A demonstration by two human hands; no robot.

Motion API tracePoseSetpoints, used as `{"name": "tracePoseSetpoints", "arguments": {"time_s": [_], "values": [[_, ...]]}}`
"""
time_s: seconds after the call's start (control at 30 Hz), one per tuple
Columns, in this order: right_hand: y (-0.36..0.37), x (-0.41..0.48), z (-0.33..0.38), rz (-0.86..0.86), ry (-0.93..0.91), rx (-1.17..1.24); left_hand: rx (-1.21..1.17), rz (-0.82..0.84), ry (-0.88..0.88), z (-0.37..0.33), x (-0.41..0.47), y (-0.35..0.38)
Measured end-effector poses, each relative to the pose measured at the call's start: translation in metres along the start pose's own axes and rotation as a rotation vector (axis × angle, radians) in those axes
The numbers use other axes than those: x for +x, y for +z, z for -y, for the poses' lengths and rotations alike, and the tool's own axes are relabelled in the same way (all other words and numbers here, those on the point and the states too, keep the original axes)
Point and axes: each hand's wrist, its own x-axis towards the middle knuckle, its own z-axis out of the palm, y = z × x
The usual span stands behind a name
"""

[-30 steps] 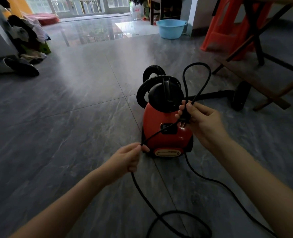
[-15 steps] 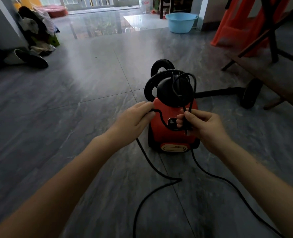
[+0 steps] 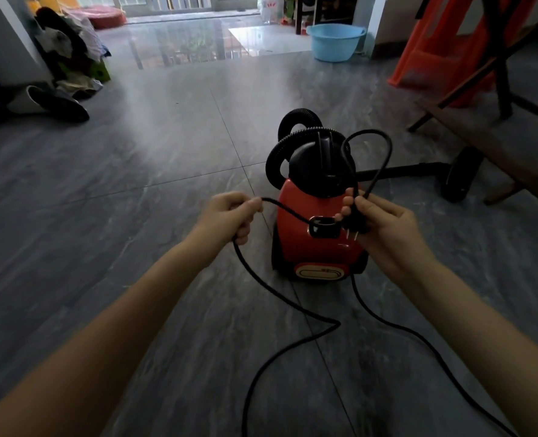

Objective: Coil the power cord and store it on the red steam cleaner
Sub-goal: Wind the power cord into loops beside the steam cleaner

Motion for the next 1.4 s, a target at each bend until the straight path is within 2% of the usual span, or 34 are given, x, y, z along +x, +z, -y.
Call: {"name": "tracePoseSetpoints", "arguments": {"time_s": [0.13,0.23,0.3,0.37,0.43,0.57,0.67,0.8,1.03,1.4], "values": [[-0.008,0.008,0.005,-0.1,-0.023,0.089,0.04,0.128,-0.204,0.024,-0.003,-0.013],[-0.014,0.012,0.006,-0.126,-0.047,0.135,0.034,0.146,-0.241,0.04,-0.005,-0.017],[-0.016,0.01,0.002,-0.126,-0.062,0.088,-0.007,0.082,-0.179,0.042,-0.008,-0.014],[-0.017,0.008,-0.001,-0.108,-0.078,-0.013,0.001,0.035,-0.046,0.035,-0.008,-0.009],[-0.018,0.008,-0.002,-0.079,-0.08,-0.067,0.195,0.027,0.148,0.021,-0.008,-0.007],[-0.019,0.007,-0.002,-0.033,-0.065,-0.117,0.588,0.163,0.404,-0.011,-0.011,0.002],[-0.016,0.006,-0.007,-0.054,-0.068,-0.198,0.638,0.333,0.412,-0.026,-0.015,0.015],[-0.015,0.004,-0.014,-0.056,-0.049,-0.305,0.711,0.411,0.488,-0.038,-0.014,0.029],[0.001,-0.007,-0.024,0.169,0.102,-0.25,0.525,0.237,0.536,-0.039,-0.001,0.036],[0.004,-0.009,-0.013,0.361,0.202,-0.209,0.544,-0.036,0.439,-0.022,0.002,0.02]]}}
